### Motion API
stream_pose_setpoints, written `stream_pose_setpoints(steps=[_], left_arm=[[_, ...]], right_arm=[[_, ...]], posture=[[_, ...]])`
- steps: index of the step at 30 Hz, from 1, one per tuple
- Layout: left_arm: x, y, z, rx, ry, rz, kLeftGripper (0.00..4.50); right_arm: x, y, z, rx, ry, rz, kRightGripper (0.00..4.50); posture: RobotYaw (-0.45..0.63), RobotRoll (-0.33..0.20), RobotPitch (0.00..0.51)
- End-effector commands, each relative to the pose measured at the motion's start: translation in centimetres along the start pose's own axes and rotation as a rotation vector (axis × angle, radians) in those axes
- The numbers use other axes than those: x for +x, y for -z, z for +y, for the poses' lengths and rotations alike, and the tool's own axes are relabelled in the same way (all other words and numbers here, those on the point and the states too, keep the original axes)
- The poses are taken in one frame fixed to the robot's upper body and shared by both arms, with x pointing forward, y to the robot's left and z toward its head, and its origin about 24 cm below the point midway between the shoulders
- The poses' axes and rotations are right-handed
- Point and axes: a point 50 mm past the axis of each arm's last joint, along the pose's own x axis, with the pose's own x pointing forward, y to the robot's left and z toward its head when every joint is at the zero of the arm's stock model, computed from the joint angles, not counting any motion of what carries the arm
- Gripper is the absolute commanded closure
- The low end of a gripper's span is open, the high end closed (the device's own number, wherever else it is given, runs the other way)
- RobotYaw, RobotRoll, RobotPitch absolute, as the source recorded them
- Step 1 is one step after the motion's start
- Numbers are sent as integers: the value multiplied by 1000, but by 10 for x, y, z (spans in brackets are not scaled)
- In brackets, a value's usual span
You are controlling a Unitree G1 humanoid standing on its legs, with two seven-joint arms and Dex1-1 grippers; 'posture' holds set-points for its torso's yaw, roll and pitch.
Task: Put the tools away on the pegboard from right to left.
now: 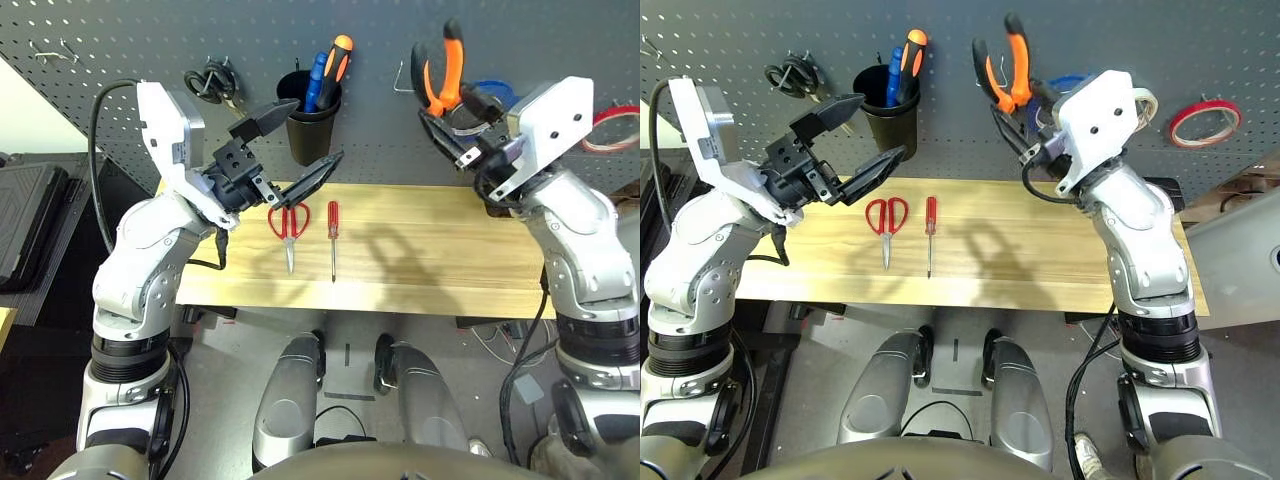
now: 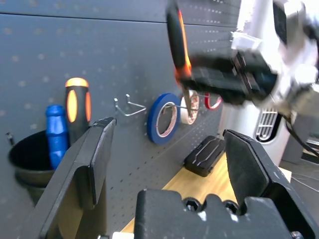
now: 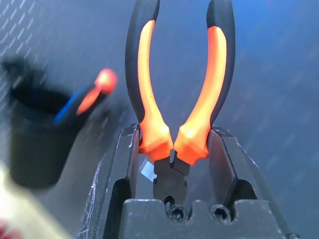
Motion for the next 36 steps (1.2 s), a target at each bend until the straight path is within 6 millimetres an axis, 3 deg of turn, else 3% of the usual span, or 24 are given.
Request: stream_pose_setpoints(steps=[1,11,18,36], left_arm=[[3,3,-3,-7,34,-2,0],[4,6,-3,-2,36,1,0],[2,7,-4,0,28,4,0],[4,5,-7,7,20,14,0]], right_arm=[[15,-2,-6,-18,39,-50,2405],[58,11,-12,-7,66,-96,2405],[78,28,-3,62,76,-78,2405],[58,80,31,109,49,102,2405]], posture=[[135,0,195],[160,0,206],[183,0,215],[199,0,234]])
